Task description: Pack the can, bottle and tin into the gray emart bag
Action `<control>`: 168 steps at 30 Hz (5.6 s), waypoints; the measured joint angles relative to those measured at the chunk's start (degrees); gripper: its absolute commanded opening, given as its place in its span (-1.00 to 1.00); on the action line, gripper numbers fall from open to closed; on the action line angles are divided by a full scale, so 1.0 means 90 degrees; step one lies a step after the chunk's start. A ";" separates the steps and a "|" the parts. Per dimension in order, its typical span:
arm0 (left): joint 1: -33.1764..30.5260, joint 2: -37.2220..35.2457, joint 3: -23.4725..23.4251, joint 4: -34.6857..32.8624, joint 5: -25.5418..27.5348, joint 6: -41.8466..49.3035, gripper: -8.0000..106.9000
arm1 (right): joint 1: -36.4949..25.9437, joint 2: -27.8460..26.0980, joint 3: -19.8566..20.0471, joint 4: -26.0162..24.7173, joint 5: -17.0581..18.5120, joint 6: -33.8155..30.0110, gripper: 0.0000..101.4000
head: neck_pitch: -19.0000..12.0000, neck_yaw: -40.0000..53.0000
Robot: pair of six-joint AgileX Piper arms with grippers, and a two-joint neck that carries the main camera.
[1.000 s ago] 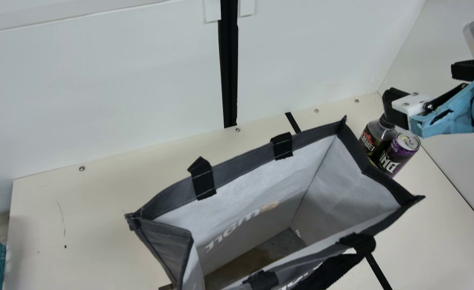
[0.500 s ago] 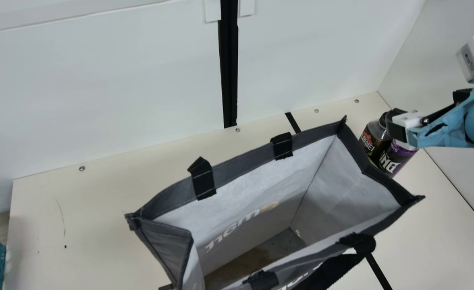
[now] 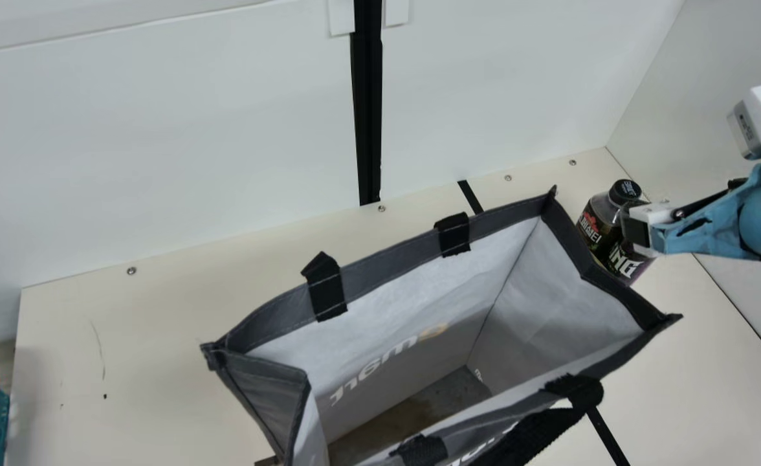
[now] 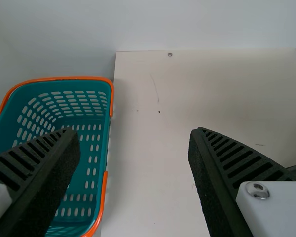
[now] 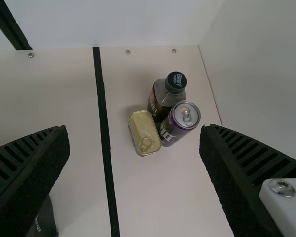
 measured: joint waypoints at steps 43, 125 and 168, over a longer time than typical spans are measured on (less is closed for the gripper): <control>-0.0201 0.0233 -0.0138 0.0077 -0.0164 0.0029 0.71 | 0.0015 -0.0042 0.0046 -0.0036 0.0005 0.0046 0.79 | 0.0000 0.0010; -0.3841 0.4953 -0.5974 -0.0576 -0.0179 0.1219 0.71 | 0.0015 -0.0042 0.0046 -0.0036 0.0005 0.0046 0.79 | 0.0000 0.0000; -0.5065 0.6498 -0.6675 -0.1939 0.0038 0.2142 0.71 | 0.0015 -0.0042 0.0046 -0.0036 0.0005 0.0046 0.79 | 0.0000 0.0000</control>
